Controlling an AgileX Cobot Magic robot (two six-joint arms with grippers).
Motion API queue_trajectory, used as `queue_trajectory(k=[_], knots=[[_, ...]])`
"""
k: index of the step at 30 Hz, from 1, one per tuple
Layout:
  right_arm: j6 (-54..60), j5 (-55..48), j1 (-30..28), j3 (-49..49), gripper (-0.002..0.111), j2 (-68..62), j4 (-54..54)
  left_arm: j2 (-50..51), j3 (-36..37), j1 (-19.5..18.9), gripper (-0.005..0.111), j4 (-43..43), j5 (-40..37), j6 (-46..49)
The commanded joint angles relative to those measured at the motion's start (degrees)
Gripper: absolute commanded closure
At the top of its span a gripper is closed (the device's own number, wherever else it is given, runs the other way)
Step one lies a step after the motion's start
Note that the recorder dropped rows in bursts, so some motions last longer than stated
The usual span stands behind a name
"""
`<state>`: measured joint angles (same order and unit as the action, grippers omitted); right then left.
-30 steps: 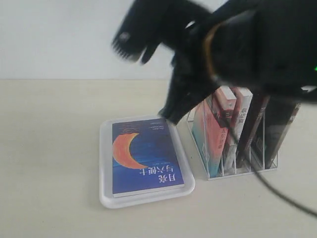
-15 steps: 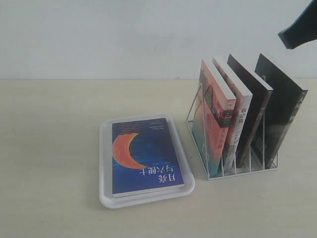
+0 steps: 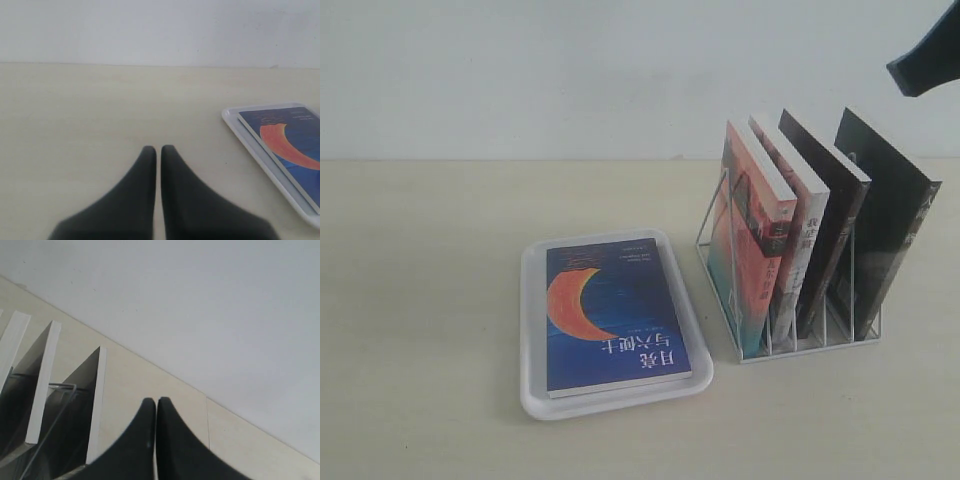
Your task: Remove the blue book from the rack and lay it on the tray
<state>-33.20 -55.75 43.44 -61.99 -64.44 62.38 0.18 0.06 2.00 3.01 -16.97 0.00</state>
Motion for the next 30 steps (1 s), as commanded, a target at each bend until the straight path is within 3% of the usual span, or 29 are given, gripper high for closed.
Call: queue_trajectory(k=[1, 7, 14, 20, 24, 30], knots=[[-0.1, 0.2, -0.4, 0.1, 0.109, 0.5, 0.2, -0.2, -0.1, -0.1, 0.103, 0.7, 0.2, 0.0], [-4.1, 7.8, -2.9, 0.1, 0.109, 7.0, -5.4, -0.2, -0.1, -0.1, 0.103, 0.7, 0.2, 0.0], [-11.9, 33.3, -22.4, 8.0, 0.109, 23.1, -19.0, -0.2, -0.1, -0.1, 0.103, 0.7, 0.2, 0.0], [-12.0, 47.3, -37.6, 26.9, 0.109, 42.0, -23.4, -0.2, -0.1, -0.1, 0.103, 0.7, 0.2, 0.0], [-12.0, 48.8, -41.2, 40.8, 0.109, 55.1, -23.9, -0.2, -0.1, -0.1, 0.103, 0.7, 0.2, 0.0], [-12.3, 48.9, -41.1, 54.3, 0.109, 64.4, -24.7, -0.2, -0.1, -0.1, 0.103, 0.7, 0.2, 0.0]])
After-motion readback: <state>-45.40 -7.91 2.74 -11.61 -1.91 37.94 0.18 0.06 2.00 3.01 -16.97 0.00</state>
